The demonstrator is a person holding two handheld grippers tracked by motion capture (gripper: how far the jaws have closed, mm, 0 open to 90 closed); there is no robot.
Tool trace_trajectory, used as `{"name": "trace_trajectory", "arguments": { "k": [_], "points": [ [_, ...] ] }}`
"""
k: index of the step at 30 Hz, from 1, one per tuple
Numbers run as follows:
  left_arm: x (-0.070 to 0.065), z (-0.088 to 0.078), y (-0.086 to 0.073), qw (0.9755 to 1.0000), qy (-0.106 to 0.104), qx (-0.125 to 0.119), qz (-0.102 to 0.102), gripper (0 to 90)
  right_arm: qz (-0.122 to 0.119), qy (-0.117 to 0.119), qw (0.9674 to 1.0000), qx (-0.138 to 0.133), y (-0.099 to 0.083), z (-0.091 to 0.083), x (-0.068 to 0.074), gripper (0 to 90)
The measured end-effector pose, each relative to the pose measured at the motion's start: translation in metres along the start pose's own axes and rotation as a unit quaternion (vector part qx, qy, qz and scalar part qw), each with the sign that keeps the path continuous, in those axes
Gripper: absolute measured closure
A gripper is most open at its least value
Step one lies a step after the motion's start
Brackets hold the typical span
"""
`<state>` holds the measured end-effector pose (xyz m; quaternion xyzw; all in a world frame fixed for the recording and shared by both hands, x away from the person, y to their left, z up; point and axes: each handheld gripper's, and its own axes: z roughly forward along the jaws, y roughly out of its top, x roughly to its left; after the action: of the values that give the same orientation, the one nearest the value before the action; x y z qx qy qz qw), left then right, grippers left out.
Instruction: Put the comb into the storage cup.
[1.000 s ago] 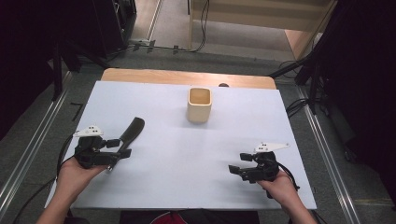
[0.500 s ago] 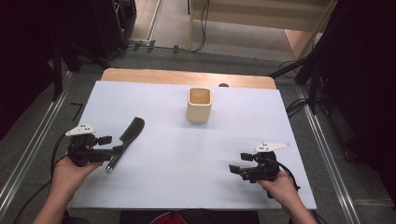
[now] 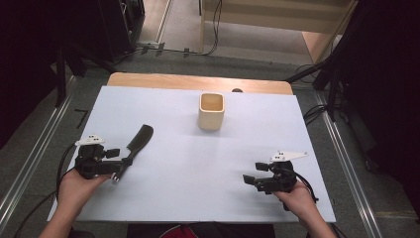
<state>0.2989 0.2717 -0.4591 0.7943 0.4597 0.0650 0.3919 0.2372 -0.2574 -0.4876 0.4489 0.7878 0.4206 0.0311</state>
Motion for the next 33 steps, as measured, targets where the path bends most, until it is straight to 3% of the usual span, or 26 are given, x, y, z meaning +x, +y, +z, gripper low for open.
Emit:
{"name": "trace_trajectory", "arguments": {
  "k": [9,16,30,33],
  "points": [
    [0.001,0.005,-0.006,0.9997,0.015,0.015,-0.011,31.3,-0.001,0.0,1.0,-0.002,0.002,0.0,0.0,20.5],
    [0.001,0.007,-0.01,0.9988,0.02,0.029,-0.032,31.3,-0.005,0.002,1.0,-0.003,0.004,0.002,0.0,20.5],
    [-0.001,0.012,-0.024,0.998,0.052,0.035,-0.005,33.8,-0.015,0.008,0.9999,0.0,0.01,0.008,0.002,20.5],
    [-0.002,0.015,-0.027,0.9976,0.052,0.044,-0.01,33.5,-0.016,0.01,0.9998,0.0,0.012,0.009,0.002,20.5]
  ]
}}
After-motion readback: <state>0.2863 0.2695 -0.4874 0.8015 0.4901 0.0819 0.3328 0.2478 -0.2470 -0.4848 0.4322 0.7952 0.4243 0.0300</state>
